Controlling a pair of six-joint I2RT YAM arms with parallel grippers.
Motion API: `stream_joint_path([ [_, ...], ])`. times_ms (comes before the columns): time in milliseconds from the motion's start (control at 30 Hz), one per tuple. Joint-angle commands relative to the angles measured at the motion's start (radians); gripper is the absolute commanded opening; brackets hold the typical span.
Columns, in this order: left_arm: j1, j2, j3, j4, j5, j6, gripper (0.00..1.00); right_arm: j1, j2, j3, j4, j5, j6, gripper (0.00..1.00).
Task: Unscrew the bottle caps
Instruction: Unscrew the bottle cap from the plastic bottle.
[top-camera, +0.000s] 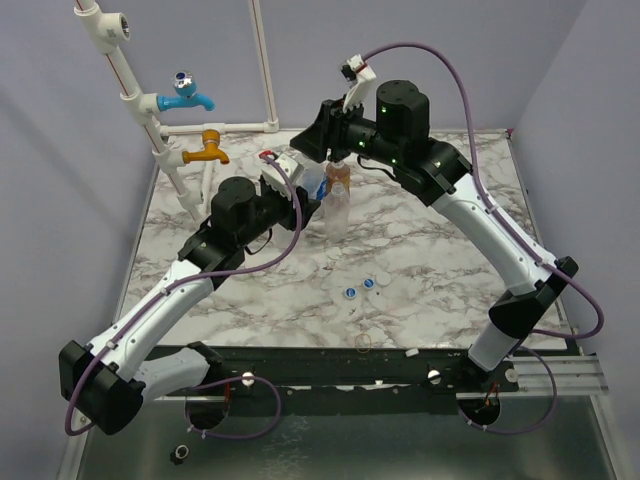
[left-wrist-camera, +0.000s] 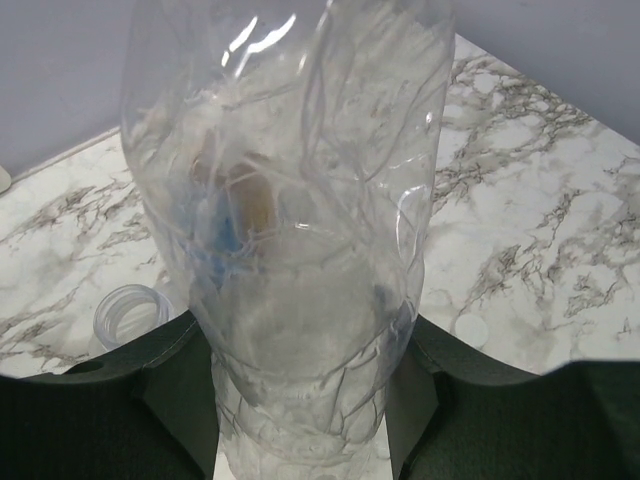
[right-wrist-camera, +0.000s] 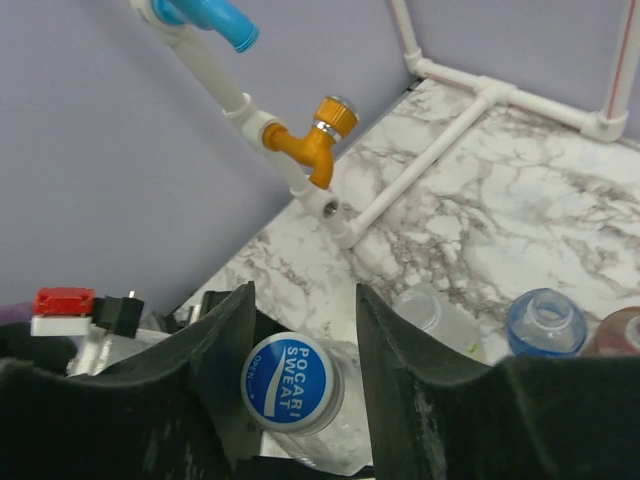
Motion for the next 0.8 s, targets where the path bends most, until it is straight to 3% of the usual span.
stream_joint_path([
  [0, 0.002, -0.006, 0.037, 0.029, -0.018, -0.013, 0.00, 0.007, -0.046, -0.018, 0.008, 0.023, -0.007, 0.37],
  [67, 0.002, -0.012, 0.041, 0.032, 0.022, -0.018, 0.00, 0.007, -0.062, -0.032, 0.021, 0.032, -0.015, 0.28],
  [233, 0.005, -0.026, 0.045, 0.040, 0.244, -0.072, 0.00, 0.005, -0.110, -0.020, 0.034, -0.016, -0.069, 0.20],
  [367, 0.008, -0.033, 0.046, 0.066, 0.520, -0.127, 0.00, 0.006, -0.174, -0.024, 0.050, -0.255, -0.136, 0.18],
  [567, 0.010, -0.036, 0.044, 0.072, 0.749, -0.194, 0.00, 0.003, -0.340, -0.162, 0.170, -0.703, -0.184, 0.19],
  [767, 0.010, -0.029, 0.051, 0.072, 0.799, -0.201, 0.00, 0.004, -0.349, -0.139, 0.064, -0.785, -0.240, 0.19],
])
